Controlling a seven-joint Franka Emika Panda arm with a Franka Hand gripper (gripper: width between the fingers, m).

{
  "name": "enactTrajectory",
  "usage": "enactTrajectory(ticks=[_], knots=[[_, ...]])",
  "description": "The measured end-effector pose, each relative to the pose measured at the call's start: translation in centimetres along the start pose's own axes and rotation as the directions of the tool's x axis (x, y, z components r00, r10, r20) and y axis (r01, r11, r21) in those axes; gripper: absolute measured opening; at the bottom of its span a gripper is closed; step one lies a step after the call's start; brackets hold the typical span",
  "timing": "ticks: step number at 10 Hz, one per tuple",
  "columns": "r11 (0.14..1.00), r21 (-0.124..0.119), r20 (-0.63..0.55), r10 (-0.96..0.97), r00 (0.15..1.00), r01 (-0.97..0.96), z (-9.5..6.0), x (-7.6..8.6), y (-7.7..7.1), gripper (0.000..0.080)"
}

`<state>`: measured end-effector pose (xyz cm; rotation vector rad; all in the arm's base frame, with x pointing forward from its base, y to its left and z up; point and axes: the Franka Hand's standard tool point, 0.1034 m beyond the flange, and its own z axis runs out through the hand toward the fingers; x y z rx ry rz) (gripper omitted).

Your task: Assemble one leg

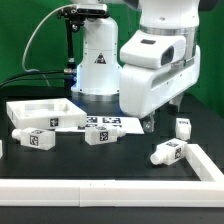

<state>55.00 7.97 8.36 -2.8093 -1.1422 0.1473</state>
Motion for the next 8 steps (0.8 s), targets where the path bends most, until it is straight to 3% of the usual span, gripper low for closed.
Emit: enactTrajectory(ticks=[2,5,6,8], knots=[[0.996,0.021,0.005,0.089,0.996,-0.089,0.1,-0.2,0.3,0.0649],[0.969,0.021,0.01,0.246,0.969,-0.246,0.2,-0.1,0.1,0.0649],[0.912,0.014,-0.003,0.411,0.912,-0.411,0.3,0.0,0.1,0.0649],[0.65,0.008,-0.007,0.76,0.65,-0.76,1.3,0.0,-1.4,0.0649]])
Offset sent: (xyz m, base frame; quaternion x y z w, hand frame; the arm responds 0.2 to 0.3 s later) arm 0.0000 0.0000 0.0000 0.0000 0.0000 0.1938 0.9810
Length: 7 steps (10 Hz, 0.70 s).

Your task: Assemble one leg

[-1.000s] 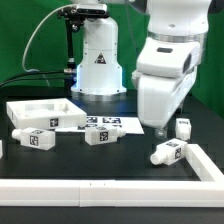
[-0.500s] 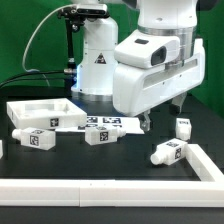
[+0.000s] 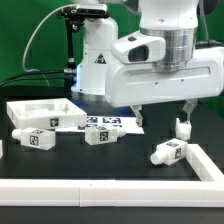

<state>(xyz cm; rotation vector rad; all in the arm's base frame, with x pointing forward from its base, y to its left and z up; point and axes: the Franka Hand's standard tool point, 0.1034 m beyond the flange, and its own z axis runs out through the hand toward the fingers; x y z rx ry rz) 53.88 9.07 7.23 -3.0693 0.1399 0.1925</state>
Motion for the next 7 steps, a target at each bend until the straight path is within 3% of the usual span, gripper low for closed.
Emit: enactTrajectory(ticks=[5,7], knots=[[0.941,0.039,0.007,0.337,0.941,-0.337,0.7,-0.1,-1.1,0.0649],[0.872,0.039,0.023,0.488,0.873,-0.488,1.6,0.0,-0.9,0.0649]])
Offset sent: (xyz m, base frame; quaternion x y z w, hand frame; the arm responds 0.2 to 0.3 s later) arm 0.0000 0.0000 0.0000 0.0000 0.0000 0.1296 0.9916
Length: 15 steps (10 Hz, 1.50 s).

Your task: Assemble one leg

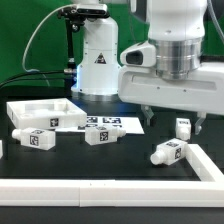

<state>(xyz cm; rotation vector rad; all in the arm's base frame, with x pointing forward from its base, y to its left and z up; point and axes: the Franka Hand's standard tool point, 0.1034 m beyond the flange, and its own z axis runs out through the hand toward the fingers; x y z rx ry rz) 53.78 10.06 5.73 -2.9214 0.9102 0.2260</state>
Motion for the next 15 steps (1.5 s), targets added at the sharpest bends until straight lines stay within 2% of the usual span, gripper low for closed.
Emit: enactTrajectory(ticks=[2,4,7,8,10,11,13,14,15], knots=[[0.999,0.021,-0.03,0.051,0.998,-0.05,1.5,0.7,0.0,0.0649],[0.999,0.024,-0.039,0.036,0.999,-0.035,2.9,-0.2,-0.4,0.0649],[0.995,0.077,-0.114,-0.048,0.992,0.057,3.3,0.0,-0.9,0.0627],[0.995,0.076,-0.112,-0.051,0.992,0.06,3.3,-0.1,-1.1,0.0627],[0.995,0.075,-0.113,-0.061,0.992,0.069,3.3,-0.1,-1.1,0.0282],[0.994,0.075,-0.117,-0.068,0.991,0.077,3.1,0.0,-1.0,0.0282],[0.994,0.075,-0.122,-0.073,0.99,0.082,3.0,0.2,-0.9,0.0051],[0.994,0.075,-0.122,-0.075,0.99,0.085,2.9,0.2,-0.9,0.0051],[0.992,0.072,-0.122,-0.089,0.988,0.099,2.9,0.2,-0.9,0.0011]])
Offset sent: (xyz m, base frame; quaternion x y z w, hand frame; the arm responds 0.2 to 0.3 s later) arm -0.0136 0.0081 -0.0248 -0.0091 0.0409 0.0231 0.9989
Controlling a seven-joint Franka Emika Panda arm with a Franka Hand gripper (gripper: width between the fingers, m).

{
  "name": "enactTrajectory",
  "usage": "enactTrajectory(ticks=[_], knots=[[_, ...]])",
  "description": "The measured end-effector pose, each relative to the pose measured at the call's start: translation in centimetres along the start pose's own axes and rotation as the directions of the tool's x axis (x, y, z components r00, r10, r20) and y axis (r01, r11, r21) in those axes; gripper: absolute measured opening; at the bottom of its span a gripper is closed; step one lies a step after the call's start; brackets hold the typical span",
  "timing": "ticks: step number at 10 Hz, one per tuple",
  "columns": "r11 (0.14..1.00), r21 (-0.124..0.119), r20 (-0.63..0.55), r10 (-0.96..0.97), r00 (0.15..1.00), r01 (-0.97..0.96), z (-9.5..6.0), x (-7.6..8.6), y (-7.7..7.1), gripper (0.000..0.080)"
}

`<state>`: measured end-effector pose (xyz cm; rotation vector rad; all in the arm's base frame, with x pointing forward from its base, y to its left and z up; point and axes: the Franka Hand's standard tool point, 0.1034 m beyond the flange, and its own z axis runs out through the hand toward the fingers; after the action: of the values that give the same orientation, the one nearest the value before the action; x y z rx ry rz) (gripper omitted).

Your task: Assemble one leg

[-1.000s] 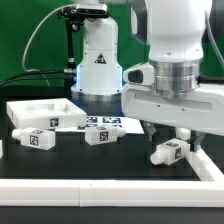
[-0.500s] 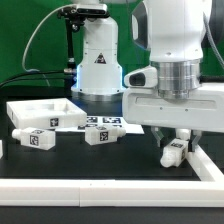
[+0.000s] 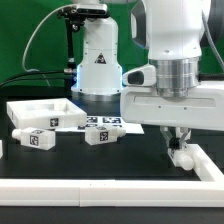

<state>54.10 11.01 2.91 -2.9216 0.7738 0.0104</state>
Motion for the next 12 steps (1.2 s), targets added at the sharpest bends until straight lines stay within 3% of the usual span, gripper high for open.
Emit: enactTrajectory(ticks=[4,6,7,8,9,10,11,12], knots=[[0.997,0.0,0.006,-0.071,0.997,0.071,-0.6,0.2,0.3,0.0001],[0.992,0.008,0.003,-0.128,0.992,0.128,-0.4,1.2,-0.7,0.0031],[0.989,0.012,0.0,-0.147,0.989,0.147,-0.1,1.5,-1.3,0.0212],[0.986,0.012,0.002,-0.169,0.986,0.169,0.3,1.4,-1.5,0.0212],[0.986,0.013,0.002,-0.169,0.986,0.169,0.5,0.9,-1.7,0.0413],[0.985,0.011,0.004,-0.174,0.985,0.174,0.5,0.0,-2.2,0.0548],[0.981,0.008,0.007,-0.194,0.981,0.194,0.4,-0.6,-2.1,0.0548],[0.972,0.004,0.006,-0.236,0.972,0.236,-0.1,-1.0,-1.8,0.0633]])
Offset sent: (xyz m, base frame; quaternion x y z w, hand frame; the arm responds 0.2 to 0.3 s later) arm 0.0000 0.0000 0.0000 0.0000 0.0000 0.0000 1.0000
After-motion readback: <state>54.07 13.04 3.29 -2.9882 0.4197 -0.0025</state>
